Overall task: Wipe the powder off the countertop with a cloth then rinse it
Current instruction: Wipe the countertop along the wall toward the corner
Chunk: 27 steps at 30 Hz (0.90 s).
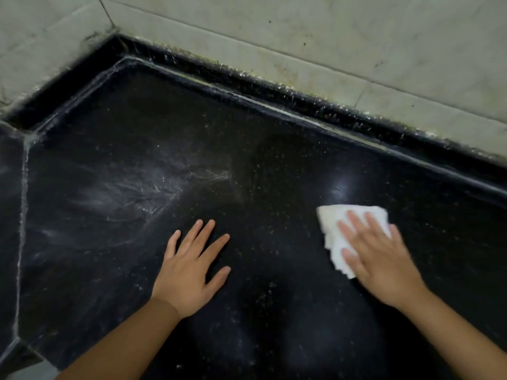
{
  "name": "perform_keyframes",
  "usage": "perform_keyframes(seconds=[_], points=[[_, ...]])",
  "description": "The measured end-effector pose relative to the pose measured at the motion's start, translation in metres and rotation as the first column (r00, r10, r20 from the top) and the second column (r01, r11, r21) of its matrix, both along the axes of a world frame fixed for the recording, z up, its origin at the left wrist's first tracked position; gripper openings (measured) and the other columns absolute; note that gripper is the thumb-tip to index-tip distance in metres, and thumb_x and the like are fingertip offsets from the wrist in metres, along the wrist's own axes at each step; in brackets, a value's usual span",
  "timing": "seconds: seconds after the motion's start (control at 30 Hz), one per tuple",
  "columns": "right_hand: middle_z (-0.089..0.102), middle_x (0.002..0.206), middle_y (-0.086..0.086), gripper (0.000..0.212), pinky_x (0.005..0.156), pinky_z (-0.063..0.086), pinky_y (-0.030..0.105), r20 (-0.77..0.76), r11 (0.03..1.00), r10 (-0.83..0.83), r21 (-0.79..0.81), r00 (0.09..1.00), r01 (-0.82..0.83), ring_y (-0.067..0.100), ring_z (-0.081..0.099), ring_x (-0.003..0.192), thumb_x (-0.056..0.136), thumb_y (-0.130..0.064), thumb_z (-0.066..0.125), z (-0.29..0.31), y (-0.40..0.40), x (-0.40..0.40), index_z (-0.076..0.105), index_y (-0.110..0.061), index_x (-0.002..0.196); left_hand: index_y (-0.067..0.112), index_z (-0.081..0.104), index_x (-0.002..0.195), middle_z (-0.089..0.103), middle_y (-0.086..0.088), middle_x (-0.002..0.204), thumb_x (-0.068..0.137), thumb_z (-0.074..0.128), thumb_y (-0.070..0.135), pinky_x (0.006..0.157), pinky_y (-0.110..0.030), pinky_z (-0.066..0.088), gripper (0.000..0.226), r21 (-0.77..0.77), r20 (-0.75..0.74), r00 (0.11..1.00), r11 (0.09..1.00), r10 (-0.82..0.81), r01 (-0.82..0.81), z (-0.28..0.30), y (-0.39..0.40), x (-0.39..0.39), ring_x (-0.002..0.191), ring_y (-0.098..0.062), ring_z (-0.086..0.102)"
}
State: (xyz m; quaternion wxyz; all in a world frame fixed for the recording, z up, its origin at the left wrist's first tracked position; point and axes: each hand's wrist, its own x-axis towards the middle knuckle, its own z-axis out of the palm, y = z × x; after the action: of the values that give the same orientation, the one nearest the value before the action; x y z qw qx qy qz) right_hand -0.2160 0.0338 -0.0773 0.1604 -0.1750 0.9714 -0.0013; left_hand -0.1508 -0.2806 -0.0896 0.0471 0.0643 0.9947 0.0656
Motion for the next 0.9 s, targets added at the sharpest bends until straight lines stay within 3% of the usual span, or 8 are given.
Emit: perform_keyframes(seconds=[0.13,0.23,0.3,0.43,0.57,0.73,0.8,0.9], points=[[0.000,0.157,-0.002,0.054,0.114,0.002,0.049,0.013,0.871,-0.488,-0.053,0.872,0.488,0.023,-0.002,0.145,0.098,-0.043,0.016,0.012,0.010,-0.045,0.010,-0.025,0.149,0.025,0.039,0.128,0.050,-0.011,0.135,0.094,0.008,0.055,0.106,-0.041,0.007,0.056,-0.002,-0.026,1.000,1.000,-0.003,0.003,-0.001,0.001,-0.001,0.129,-0.023,0.027],[-0.008,0.157,0.001,0.054,0.113,-0.006,0.052,-0.012,0.733,-0.679,-0.068,0.734,0.677,0.028,-0.010,0.143,0.100,-0.039,0.014,0.006,-0.041,-0.092,0.002,-0.020,0.149,0.024,0.041,0.128,0.050,-0.011,0.135,0.094,0.008,0.055,0.107,-0.039,0.004,0.057,-0.001,-0.011,1.000,1.000,-0.008,0.008,-0.002,0.000,0.000,0.129,-0.023,0.029],[-0.011,0.157,0.002,0.055,0.111,-0.008,0.054,0.019,0.713,-0.698,-0.067,0.715,0.698,0.031,-0.012,0.143,0.100,-0.040,0.012,0.002,-0.077,-0.123,-0.001,-0.019,0.149,0.025,0.040,0.129,0.049,-0.010,0.136,0.094,0.007,0.055,0.107,-0.039,0.002,0.056,-0.001,0.000,1.000,1.000,-0.005,0.005,-0.002,0.000,0.000,0.130,-0.023,0.028],[-0.014,0.156,0.001,0.054,0.111,-0.010,0.055,0.047,0.835,-0.540,-0.097,0.840,0.542,0.031,-0.015,0.142,0.100,-0.040,0.011,0.001,-0.136,-0.156,-0.003,-0.021,0.149,0.027,0.037,0.130,0.047,-0.008,0.138,0.094,0.007,0.056,0.108,-0.039,0.003,0.055,0.003,0.005,1.000,1.000,-0.005,0.005,-0.005,-0.001,0.000,0.131,-0.022,0.026],[-0.013,0.156,-0.003,0.053,0.112,-0.009,0.051,0.055,0.982,-0.163,-0.087,0.985,0.167,0.026,-0.014,0.143,0.100,-0.042,0.011,0.004,-0.164,-0.142,-0.002,-0.026,0.148,0.028,0.037,0.129,0.048,-0.007,0.137,0.094,0.007,0.055,0.108,-0.038,0.002,0.055,-0.010,0.000,1.000,1.000,0.002,-0.002,-0.004,-0.002,0.000,0.130,-0.021,0.027],[0.000,0.158,-0.003,0.066,0.114,-0.001,0.049,0.027,0.980,0.195,-0.040,0.980,-0.194,0.023,-0.002,0.145,0.088,-0.051,-0.009,0.000,-0.135,-0.055,0.007,-0.029,0.148,0.026,0.044,0.128,0.050,-0.008,0.135,0.094,0.007,0.055,0.107,-0.038,0.003,0.058,-0.014,-0.008,1.000,1.000,0.001,-0.001,-0.004,-0.002,0.000,0.129,-0.021,0.029],[0.034,0.150,0.000,0.068,0.113,0.015,0.048,-0.036,0.978,0.210,0.017,0.977,-0.210,0.026,0.024,0.139,0.092,-0.048,-0.009,-0.003,-0.103,-0.007,0.032,-0.027,0.142,0.024,0.050,0.127,0.051,-0.008,0.134,0.094,0.008,0.055,0.106,-0.039,0.007,0.062,-0.034,-0.019,1.000,0.999,-0.001,0.001,-0.004,-0.002,-0.001,0.128,-0.021,0.029],[0.050,0.137,-0.002,0.053,0.108,0.010,0.040,0.004,0.997,0.074,-0.027,0.997,-0.074,0.022,0.032,0.129,0.098,-0.047,0.004,-0.006,-0.050,0.052,0.039,-0.026,0.133,0.022,0.052,0.126,0.051,-0.010,0.134,0.094,0.008,0.055,0.103,-0.043,0.013,0.064,-0.055,-0.027,1.000,0.998,-0.007,0.005,-0.006,-0.002,0.000,0.128,-0.022,0.029]])
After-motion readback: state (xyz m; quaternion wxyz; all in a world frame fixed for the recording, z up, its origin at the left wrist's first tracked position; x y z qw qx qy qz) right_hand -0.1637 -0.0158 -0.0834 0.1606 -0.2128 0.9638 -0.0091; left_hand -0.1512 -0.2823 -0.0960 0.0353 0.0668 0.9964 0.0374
